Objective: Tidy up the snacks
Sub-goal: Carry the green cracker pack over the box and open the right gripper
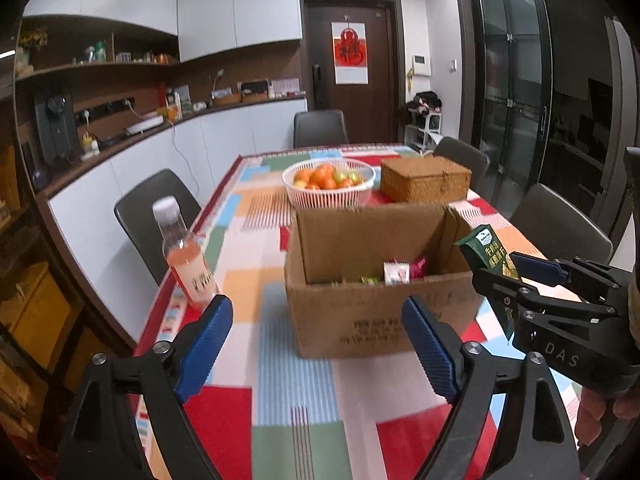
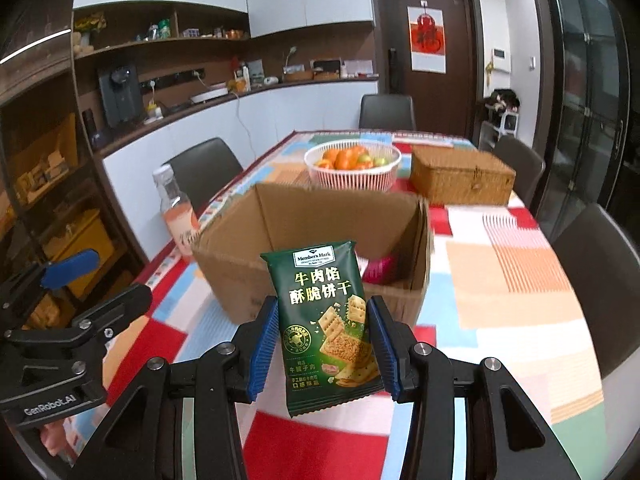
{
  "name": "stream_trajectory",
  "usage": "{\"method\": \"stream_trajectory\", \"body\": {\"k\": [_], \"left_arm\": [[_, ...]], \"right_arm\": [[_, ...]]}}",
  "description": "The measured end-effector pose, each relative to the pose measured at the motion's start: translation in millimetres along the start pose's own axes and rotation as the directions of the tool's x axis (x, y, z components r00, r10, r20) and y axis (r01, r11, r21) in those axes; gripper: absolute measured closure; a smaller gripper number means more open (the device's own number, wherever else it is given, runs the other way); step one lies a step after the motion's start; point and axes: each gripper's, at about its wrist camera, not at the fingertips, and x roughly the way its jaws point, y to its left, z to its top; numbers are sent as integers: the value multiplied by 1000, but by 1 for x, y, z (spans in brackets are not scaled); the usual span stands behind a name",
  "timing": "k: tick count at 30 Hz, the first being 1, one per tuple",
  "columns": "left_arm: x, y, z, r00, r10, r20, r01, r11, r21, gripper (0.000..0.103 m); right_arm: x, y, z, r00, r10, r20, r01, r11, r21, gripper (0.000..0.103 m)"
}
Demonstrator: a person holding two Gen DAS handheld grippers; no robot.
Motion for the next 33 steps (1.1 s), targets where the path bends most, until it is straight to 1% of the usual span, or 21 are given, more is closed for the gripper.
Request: {"method": "stream_trajectory", "body": {"k": [4,7,12,18,23,25,26,27,29,33], "left_arm": [[7,4,16,1000,11,25,-11,1000,-3,11],[15,7,25,999,16,28,-16,1000,-12,6],[31,12,33,999,13,34,-12,999,-32,2],[53,17,37,1000,18,7,-18,998,-53,2],[63,20,36,999,32,-11,-33,998,-61,2],[64,20,35,999,32,-16,-33,997,-63,2],[63,19,34,999,33,-17,-34,997,-62,2],[63,19,34,999,32,-18,-33,998,-60,2],[60,17,32,999,27,-17,-28,998,-56,2],[43,12,28,1000,23,5,-23,998,-51,2]], "right_arm": [[6,1,16,1000,-3,14,3,1000,-20,58],[15,0,27,1000,-10,20,11,1000,-28,58],[32,-3,44,999,-32,19,33,999,-36,58],[56,-5,59,998,-60,3,60,997,-46,58],[68,-6,62,996,-84,-5,84,995,-51,57],[69,-5,60,995,-102,-9,101,993,-52,50],[66,-6,59,994,-110,-2,109,993,-47,40],[64,-6,58,993,-116,4,116,992,-44,34],[56,-7,53,991,-131,16,131,991,-38,34],[39,-9,44,992,-124,20,124,992,-22,34]]}}
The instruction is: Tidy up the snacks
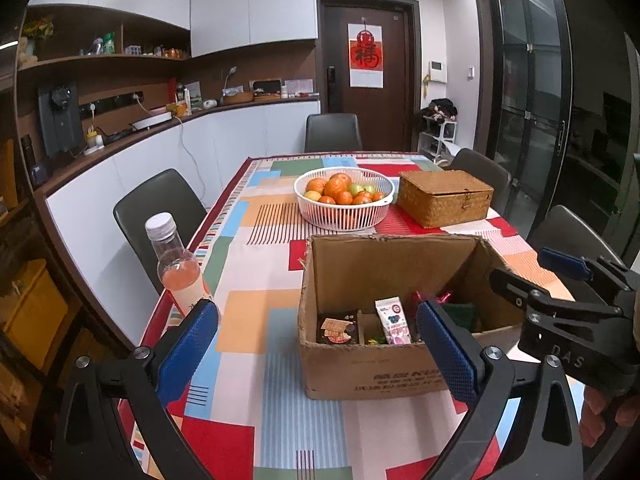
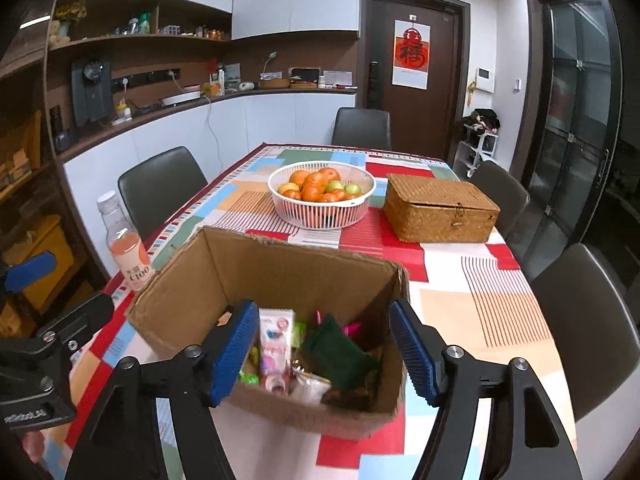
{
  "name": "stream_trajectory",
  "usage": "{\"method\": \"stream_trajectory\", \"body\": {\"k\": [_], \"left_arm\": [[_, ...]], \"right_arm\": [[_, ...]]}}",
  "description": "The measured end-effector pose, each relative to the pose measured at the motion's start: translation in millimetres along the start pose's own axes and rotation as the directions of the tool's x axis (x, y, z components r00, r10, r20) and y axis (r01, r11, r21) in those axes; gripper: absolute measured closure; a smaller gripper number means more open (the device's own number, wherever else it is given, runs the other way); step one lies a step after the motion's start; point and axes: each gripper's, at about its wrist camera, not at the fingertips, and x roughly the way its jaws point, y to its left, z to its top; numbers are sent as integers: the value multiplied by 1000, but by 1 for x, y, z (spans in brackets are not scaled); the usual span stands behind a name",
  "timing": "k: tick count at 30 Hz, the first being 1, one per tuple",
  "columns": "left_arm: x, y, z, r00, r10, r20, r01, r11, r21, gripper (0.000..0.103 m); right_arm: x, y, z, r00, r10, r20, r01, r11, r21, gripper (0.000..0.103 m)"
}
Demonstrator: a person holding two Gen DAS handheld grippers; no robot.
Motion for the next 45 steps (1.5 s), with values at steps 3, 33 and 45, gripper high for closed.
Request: {"method": "stream_trajectory", "body": {"k": [3,33,45], "left_arm": [[-17,-3,-3,1000,-4,22,4,1000,5,0],[-180,-25,-82,990,27,141,-36,998,56,0],[-197,-28,-87,987,14,162,-24,998,57,0]], "right_arm": [[-18,-3,-8,1000,-4,12,4,1000,8,32],[-197,3,-108,983,-106,153,98,993,57,12],[-212,0,-118,981,-97,169,84,993,78,12]]}}
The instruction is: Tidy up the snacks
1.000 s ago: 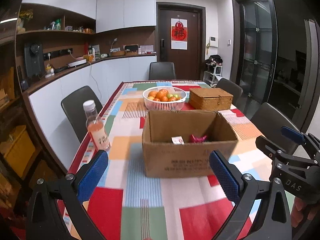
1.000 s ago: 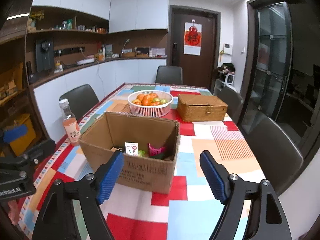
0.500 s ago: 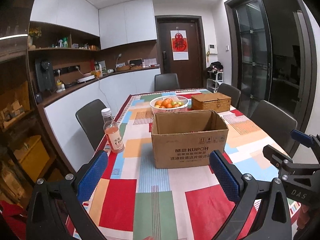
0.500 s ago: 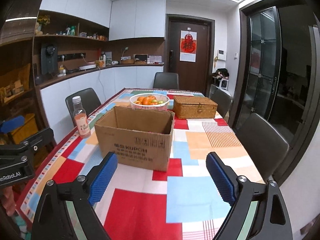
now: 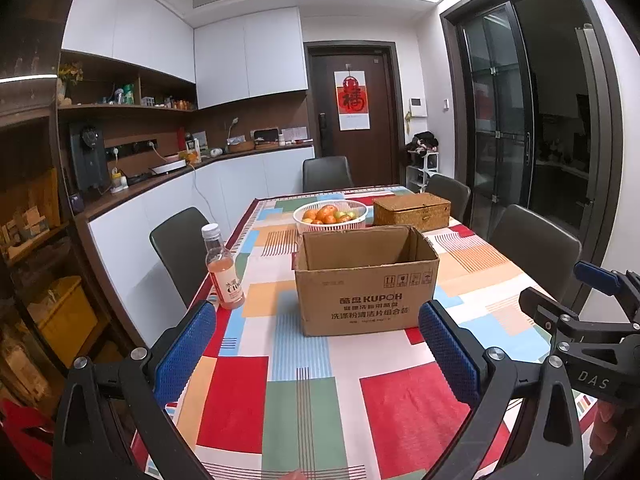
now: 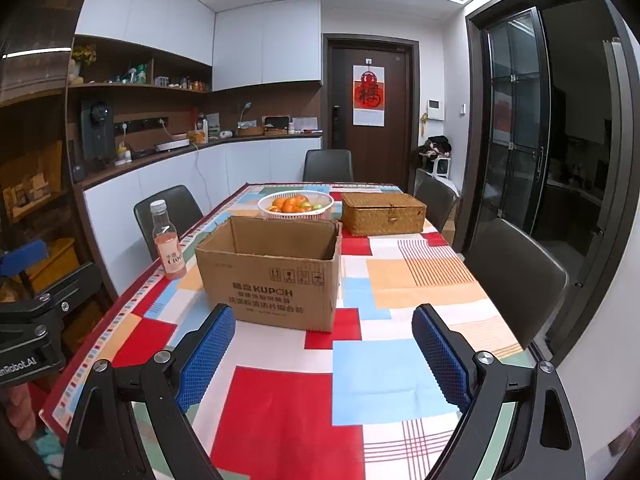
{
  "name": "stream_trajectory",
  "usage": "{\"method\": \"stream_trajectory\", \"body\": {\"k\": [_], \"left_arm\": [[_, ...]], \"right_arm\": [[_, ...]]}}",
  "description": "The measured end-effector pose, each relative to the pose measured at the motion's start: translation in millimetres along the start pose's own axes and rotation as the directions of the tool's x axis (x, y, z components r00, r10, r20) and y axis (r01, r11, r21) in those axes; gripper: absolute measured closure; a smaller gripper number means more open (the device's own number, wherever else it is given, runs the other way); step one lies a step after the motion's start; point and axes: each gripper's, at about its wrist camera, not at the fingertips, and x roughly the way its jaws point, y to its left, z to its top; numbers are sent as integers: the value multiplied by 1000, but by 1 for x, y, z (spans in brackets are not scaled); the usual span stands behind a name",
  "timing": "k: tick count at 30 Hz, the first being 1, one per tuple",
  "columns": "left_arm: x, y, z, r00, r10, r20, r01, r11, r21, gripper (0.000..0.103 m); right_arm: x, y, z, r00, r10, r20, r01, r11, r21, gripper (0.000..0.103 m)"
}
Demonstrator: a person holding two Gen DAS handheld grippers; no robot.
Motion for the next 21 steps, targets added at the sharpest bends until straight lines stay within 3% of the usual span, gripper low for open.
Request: {"method": "stream_trajectory", "body": {"k": [21], "left_arm": [[-8,0,-3,1000,21,12,-22,1000,13,0]], "right_arm": [[-5,-2,-3,1000,10,6,-10,1000,2,12]]}}
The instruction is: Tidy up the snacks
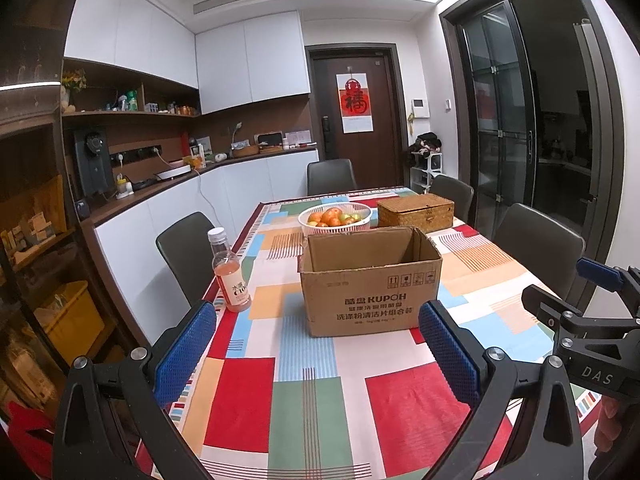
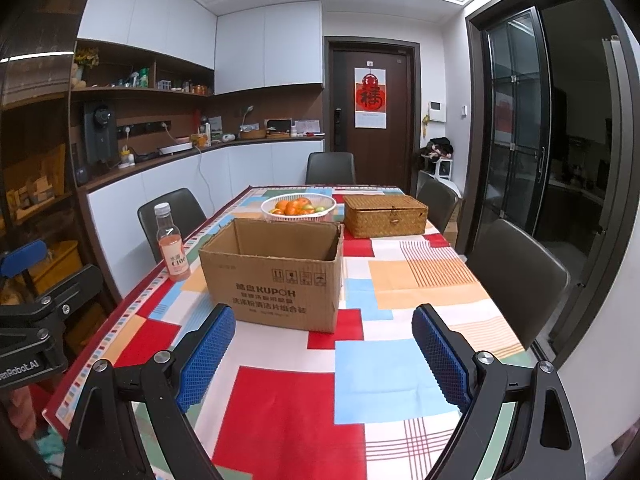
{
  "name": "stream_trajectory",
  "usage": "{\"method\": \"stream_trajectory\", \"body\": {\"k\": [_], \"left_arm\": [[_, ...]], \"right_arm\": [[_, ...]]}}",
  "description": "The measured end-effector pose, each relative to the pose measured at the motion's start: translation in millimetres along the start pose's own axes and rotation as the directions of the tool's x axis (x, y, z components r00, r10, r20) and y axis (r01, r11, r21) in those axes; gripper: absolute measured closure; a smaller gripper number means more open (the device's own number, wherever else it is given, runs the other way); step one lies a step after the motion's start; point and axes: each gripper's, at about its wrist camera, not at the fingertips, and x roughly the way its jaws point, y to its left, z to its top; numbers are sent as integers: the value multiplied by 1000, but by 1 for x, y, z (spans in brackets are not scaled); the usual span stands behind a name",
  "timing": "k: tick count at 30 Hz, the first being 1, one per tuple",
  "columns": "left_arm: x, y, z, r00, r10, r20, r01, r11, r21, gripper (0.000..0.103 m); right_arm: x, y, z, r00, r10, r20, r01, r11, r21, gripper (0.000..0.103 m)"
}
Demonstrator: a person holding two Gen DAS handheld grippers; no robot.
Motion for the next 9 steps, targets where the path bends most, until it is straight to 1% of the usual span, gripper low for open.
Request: {"method": "stream_trajectory", "body": {"k": [9], "left_arm": [[0,2,2,1000,1,-1,-1,1000,-3,0]], "right_arm": [[1,0,0,1000,2,-6,-2,1000,-1,12]]}}
